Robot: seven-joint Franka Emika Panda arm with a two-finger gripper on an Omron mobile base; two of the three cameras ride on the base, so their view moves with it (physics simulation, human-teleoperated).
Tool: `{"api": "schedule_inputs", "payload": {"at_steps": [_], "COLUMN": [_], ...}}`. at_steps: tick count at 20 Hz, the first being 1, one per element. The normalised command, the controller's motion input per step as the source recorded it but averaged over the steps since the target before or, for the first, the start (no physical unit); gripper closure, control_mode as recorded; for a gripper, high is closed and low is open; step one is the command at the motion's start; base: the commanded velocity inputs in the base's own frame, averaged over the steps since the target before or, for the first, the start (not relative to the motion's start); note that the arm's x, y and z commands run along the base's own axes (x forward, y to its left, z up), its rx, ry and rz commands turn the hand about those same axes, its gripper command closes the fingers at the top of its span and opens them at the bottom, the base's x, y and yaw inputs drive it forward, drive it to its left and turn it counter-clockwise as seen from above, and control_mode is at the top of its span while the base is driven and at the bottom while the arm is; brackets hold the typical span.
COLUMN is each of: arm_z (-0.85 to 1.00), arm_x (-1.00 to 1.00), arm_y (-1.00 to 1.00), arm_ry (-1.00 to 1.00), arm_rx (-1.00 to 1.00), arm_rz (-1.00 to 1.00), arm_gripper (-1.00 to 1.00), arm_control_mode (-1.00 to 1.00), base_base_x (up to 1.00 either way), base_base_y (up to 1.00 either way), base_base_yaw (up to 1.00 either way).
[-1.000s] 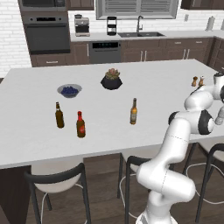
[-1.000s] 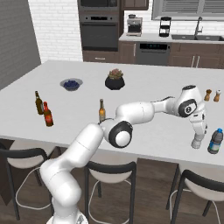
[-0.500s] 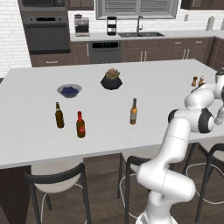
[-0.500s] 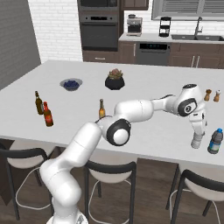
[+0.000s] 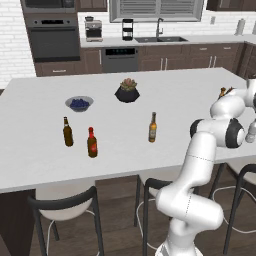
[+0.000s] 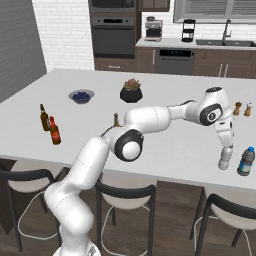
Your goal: Move the plastic bottles in the middle to the plastics group, and the glass bottles in the middle to the glass group.
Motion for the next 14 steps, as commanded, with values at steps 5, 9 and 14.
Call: {"api": "schedule_inputs", "payload": {"at_steps": [5,9,14], "arm_z": [0.3,0.06,0.0], "arm_x": [-0.33,-0.49,-0.55], "arm_y": [0.3,0.62,0.69], "arm_ry": [0.01,0.09,0.12], "arm_rx": [-0.2,-0.04,0.0], "arm_rz": [0.12,0.39,0.51], "arm_gripper": [-1.0,-1.0,-1.0], "arm_control_mode": [-1.0,-1.0,-1.0], "base_base_x": [0.0,0.0,0.0], "base_base_y": [0.0,0.0,0.0], "base_base_yaw": [0.0,0.0,0.0]}}
